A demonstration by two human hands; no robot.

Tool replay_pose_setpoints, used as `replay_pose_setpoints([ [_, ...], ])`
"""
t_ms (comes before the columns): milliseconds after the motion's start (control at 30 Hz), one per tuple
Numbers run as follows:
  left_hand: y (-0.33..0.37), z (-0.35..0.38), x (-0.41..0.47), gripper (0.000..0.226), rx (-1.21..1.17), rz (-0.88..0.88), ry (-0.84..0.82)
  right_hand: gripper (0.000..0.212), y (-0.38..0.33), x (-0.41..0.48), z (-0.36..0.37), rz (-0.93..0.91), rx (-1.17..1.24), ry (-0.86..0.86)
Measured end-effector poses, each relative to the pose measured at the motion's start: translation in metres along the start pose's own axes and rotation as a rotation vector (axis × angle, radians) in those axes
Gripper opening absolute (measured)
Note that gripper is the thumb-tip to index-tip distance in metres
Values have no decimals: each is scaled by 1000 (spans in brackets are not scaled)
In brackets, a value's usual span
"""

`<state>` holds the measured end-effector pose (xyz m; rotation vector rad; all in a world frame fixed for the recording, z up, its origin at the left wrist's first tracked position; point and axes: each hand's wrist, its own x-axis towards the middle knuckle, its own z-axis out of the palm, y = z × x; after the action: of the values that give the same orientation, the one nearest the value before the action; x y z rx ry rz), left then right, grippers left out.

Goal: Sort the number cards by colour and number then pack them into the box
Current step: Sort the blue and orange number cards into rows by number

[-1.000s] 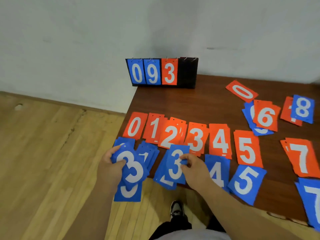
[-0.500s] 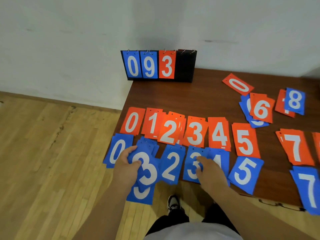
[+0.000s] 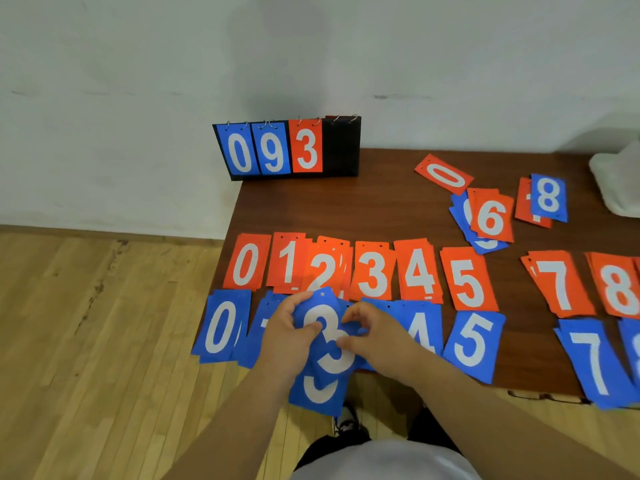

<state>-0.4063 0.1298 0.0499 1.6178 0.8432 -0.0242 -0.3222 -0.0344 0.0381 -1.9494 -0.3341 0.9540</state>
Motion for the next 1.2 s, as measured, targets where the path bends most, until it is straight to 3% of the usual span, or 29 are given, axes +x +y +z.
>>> replay_pose_setpoints([
  [167, 8, 4, 4, 66, -86, -20, -151, 19, 8, 5, -7, -11, 104, 204],
  [300, -2, 5, 4, 63, -48, -85, -212, 21, 17, 8, -15, 65, 166, 295],
  [433, -13, 5, 2, 47, -42, -94, -188, 16, 27, 11, -20, 110, 173, 419],
  [567, -24, -10, 2, 39, 1, -93, -20, 12, 45, 12, -36, 203, 180, 590],
  [700, -35, -23, 4, 34, -10, -112, 106, 13, 74, 4, -22, 175, -70, 511],
  [933, -40, -9, 0, 35, 118, -77, 99, 15, 104, 9, -2, 137, -610, 408],
  [1067, -40, 16, 5, 36, 159, -13, 44, 26, 98, 8, -12, 164, -539, 336],
  [1200, -39, 52, 19, 32, 220, 51, -36, 26, 93, -3, -36, 211, -434, 371],
])
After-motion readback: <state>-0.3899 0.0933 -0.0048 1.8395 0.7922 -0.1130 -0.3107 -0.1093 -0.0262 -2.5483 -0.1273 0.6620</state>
